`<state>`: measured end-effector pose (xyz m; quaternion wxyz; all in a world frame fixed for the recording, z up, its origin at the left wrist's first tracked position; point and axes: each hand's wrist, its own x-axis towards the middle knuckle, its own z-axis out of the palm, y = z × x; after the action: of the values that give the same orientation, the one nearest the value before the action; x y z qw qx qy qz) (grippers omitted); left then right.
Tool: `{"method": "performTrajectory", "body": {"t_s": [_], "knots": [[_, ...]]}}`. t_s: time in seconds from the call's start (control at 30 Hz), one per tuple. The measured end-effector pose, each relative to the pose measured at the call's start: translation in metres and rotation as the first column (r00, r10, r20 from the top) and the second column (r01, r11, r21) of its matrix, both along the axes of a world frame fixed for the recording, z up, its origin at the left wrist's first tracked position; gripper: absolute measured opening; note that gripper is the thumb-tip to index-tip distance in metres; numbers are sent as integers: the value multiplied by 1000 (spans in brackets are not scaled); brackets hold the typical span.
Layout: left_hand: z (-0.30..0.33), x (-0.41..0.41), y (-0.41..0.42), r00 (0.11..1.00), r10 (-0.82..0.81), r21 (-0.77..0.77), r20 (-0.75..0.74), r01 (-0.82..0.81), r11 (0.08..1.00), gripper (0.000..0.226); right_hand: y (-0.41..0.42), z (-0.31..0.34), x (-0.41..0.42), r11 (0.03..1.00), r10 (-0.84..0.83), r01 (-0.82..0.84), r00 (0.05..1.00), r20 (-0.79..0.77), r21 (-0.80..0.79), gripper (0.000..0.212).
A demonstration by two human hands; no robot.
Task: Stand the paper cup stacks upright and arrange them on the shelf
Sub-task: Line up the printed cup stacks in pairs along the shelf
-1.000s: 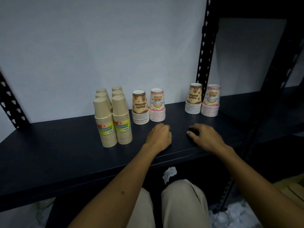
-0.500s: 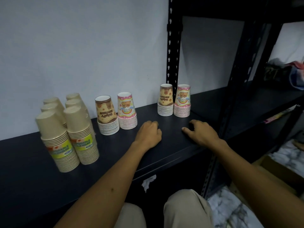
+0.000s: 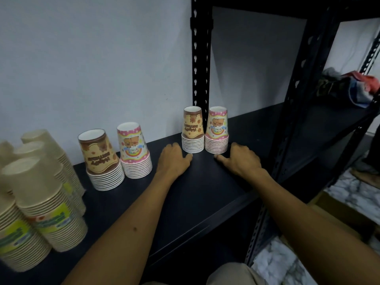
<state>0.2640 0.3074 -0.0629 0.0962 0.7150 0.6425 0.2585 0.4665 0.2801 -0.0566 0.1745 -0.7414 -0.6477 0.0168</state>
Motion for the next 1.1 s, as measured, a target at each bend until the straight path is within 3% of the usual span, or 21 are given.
{"method": "performTrajectory", "body": {"t_s": [0.17, 0.43, 1.1], "knots": [[1, 2, 24, 984, 11, -13, 178, -8, 1000, 75, 19, -1, 0, 992, 38, -29, 997, -73, 124, 80], [5, 4, 39, 903, -186, 126, 387, 148, 981, 64, 45, 2, -1, 958, 224, -126, 891, -395, 258, 80], [0, -2, 17, 898, -202, 141, 392, 158, 977, 75, 27, 0, 3, 936, 303, -174, 839, -452, 305, 74]]}}
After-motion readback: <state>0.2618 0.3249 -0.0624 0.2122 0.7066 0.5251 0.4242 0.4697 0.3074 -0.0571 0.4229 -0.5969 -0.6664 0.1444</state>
